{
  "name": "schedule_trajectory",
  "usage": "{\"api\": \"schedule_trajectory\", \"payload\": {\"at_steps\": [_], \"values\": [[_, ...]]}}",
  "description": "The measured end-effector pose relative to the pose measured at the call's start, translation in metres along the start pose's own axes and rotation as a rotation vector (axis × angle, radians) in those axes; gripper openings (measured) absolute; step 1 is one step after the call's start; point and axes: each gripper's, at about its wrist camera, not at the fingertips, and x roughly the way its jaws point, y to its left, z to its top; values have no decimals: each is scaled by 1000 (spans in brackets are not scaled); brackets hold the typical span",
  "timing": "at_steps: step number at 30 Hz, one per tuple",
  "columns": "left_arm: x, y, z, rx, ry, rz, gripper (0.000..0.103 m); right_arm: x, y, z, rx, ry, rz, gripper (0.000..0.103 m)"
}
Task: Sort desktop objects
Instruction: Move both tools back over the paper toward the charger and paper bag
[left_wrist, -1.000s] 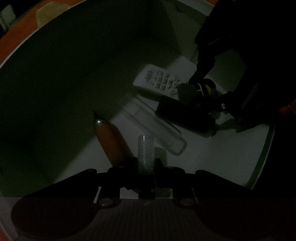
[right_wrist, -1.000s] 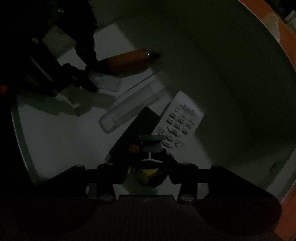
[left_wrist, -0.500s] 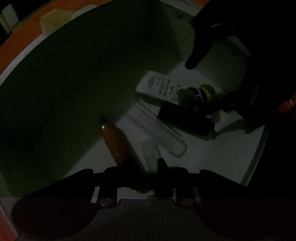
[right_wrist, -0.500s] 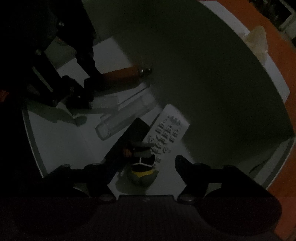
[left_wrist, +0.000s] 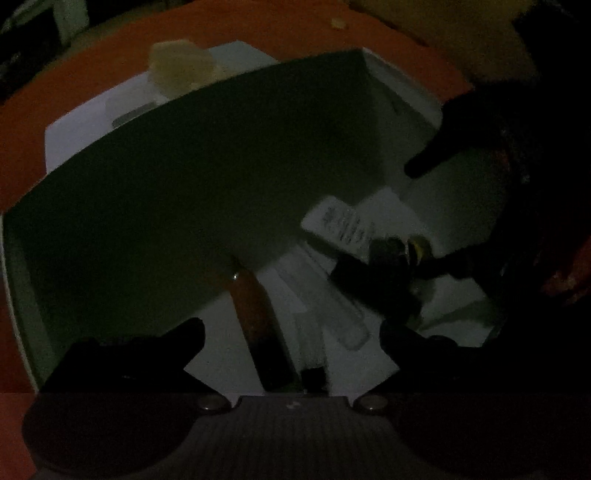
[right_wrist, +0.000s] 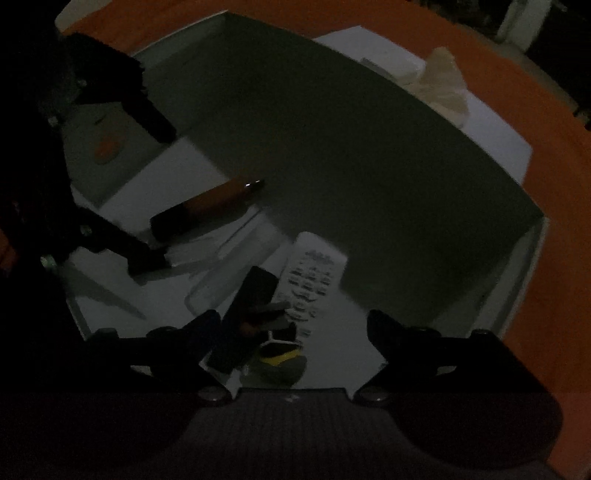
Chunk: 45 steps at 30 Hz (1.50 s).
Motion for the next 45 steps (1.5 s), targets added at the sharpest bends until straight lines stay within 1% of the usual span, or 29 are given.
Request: {"api": "schedule_trajectory", "payload": {"at_steps": [2,3,5,8,12,16,19,21,23,27,29,30,32,34,35,37,39,40,42,44,45], "values": [[-14,10,-3,-35,-24,-29,102,-4,-3,-1,16,-21,-9,89],[-20,15,-2,-55,-35,-31,102,-8,-6,2,-2,-32,-20,90],[-39,27,-1,-76,-60,-8,102,-17,-13,8,-21,-57,-47,92],[-70,45,-3,-92,-101,26,102,-35,-33,19,11,-107,-78,92],[-113,68,-7,-115,-154,72,102,-60,-70,35,146,-165,-41,93],[-155,91,-11,-137,-208,118,102,-69,-103,51,289,-169,6,95],[-175,112,-5,-150,-224,159,102,-68,-126,67,382,-147,19,95],[-177,130,5,-176,-235,161,102,-65,-135,78,413,-143,30,95],[-178,145,6,-211,-232,150,102,-61,-144,89,438,-141,45,95],[-156,176,34,-305,-219,119,102,-48,-151,109,454,-143,65,95],[-140,189,45,-349,-199,103,100,-39,-152,116,464,-138,74,95],[-126,191,51,-357,-186,109,97,-33,-152,120,469,-135,81,95],[-105,196,56,-355,-155,144,96,-22,-154,125,489,-124,77,95],[-89,198,59,-342,-116,173,89,-7,-157,130,507,-106,73,95],[-82,197,62,-347,-102,173,88,0,-159,132,516,-96,71,95],[-75,196,56,-378,-78,163,88,13,-163,136,540,-74,72,95],[-75,192,51,-394,-73,141,88,24,-167,138,570,-60,78,95],[-74,187,52,-389,-72,143,88,28,-168,140,583,-56,81,93],[-71,176,58,-363,-73,171,88,36,-169,142,594,-57,85,82],[-71,163,60,-338,-67,201,88,40,-169,140,588,-59,93,48],[-70,159,61,-334,-63,212,87,42,-168,139,585,-60,97,39]]}}
